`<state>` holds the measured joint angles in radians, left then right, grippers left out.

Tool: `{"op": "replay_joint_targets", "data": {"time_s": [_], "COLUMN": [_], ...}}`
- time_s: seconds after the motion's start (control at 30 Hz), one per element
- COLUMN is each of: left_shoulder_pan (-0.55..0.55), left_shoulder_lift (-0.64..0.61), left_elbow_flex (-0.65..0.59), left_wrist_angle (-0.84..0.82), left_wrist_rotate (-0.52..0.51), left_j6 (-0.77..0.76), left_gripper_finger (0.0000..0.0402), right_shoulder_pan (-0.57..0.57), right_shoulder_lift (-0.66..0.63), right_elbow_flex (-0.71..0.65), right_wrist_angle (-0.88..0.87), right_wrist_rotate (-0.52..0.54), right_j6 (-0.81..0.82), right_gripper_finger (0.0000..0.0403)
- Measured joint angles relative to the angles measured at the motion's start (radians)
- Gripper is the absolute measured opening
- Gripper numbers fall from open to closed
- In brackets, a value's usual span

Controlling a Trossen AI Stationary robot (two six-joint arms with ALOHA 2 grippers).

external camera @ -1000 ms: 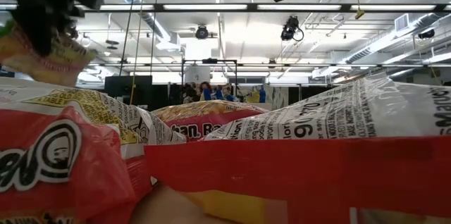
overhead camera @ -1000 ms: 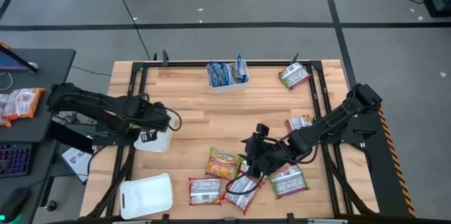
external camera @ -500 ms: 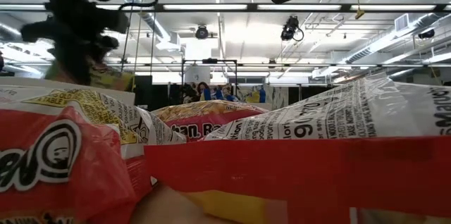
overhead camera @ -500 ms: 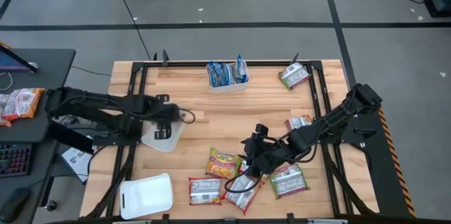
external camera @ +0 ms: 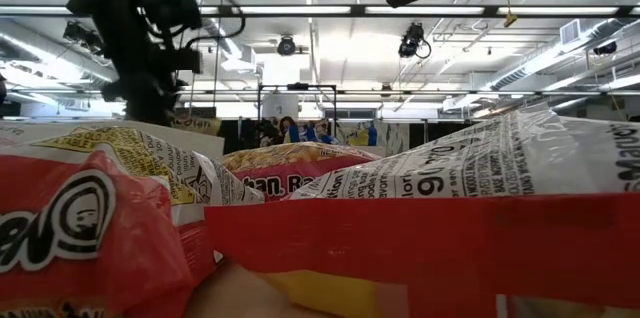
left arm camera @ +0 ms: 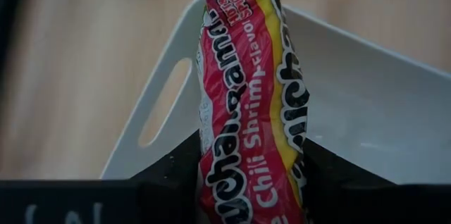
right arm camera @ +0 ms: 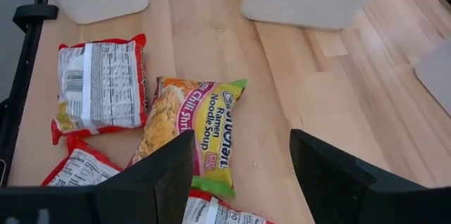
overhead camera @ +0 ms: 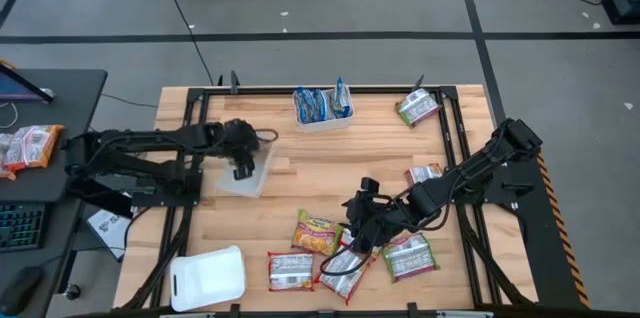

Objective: Sort Maruchan noodles
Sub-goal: Put the green noodle pack into the middle white bin

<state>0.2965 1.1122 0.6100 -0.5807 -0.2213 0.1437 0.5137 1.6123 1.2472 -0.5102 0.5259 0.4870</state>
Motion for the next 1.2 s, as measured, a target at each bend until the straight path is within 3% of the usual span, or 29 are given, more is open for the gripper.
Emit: {"op": "replay_joint_targets", "data": {"time_s": [0.17,0.47,0.67,0.8,0.9,1.03,1.2], "left_shoulder_pan": [0.094,0.189,0.290,0.302,0.284,0.259,0.296], "left_shoulder_lift": [0.000,0.000,0.000,0.000,0.000,0.000,0.000], "left_elbow_flex": [-0.012,-0.010,-0.008,-0.008,-0.008,-0.007,0.004], "left_wrist_angle": [-0.049,-0.049,-0.030,-0.008,0.018,0.026,-0.058], "left_wrist_rotate": [-0.150,-0.161,-0.294,-0.395,-0.395,-0.323,-0.321], "left_j6": [-0.093,-0.183,-0.060,0.056,0.119,0.127,-0.076], "left_gripper_finger": [0.0158,0.0203,0.0264,0.0284,0.0285,0.0282,0.0269], "right_shoulder_pan": [0.000,0.004,0.010,0.015,0.014,0.002,-0.019], "right_shoulder_lift": [0.000,0.000,0.000,0.000,0.000,0.000,0.000], "right_elbow_flex": [0.000,0.000,0.000,0.000,0.000,0.000,0.000], "right_wrist_angle": [-0.001,-0.003,-0.006,-0.008,-0.014,-0.018,-0.022], "right_wrist_rotate": [-0.004,-0.049,-0.065,-0.084,-0.083,-0.103,-0.148], "right_j6": [0.000,-0.002,0.053,0.089,0.094,0.089,0.088], "right_gripper_finger": [0.0236,0.0236,0.0236,0.0236,0.0236,0.0236,0.0236]}}
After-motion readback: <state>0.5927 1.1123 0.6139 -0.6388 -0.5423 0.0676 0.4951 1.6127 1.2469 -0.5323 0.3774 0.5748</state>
